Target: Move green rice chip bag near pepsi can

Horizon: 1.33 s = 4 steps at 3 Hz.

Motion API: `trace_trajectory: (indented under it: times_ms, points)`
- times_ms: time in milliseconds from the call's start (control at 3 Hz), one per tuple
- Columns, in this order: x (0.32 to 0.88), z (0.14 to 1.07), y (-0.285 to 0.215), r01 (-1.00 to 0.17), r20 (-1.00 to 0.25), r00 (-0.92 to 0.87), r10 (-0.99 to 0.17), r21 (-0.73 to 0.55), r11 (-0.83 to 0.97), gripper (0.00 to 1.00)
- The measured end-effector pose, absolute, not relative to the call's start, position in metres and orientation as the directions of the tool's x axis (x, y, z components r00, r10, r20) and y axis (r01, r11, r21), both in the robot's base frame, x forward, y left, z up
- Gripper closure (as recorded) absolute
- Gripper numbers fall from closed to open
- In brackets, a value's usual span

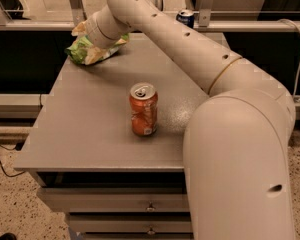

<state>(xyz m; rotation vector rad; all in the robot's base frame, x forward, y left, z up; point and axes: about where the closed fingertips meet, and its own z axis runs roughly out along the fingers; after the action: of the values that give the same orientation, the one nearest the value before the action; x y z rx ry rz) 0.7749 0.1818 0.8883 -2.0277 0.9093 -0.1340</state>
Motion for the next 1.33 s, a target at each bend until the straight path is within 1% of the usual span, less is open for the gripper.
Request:
trace_trajectory:
  times_ms: [667,1000,1333]
  points:
    - [0.775,0.884,0.174,-0.571,-0.254,0.703,-0.665,-0.758,-0.314,0.85]
    - [0.772,0.886,0.165,-0.575,-0.264,0.688,-0.675,-0.767,-0.286,1.00]
    - [0.769,0.899,0.155,-0.555,-0.254,0.686,-0.682,-0.789,-0.264,1.00]
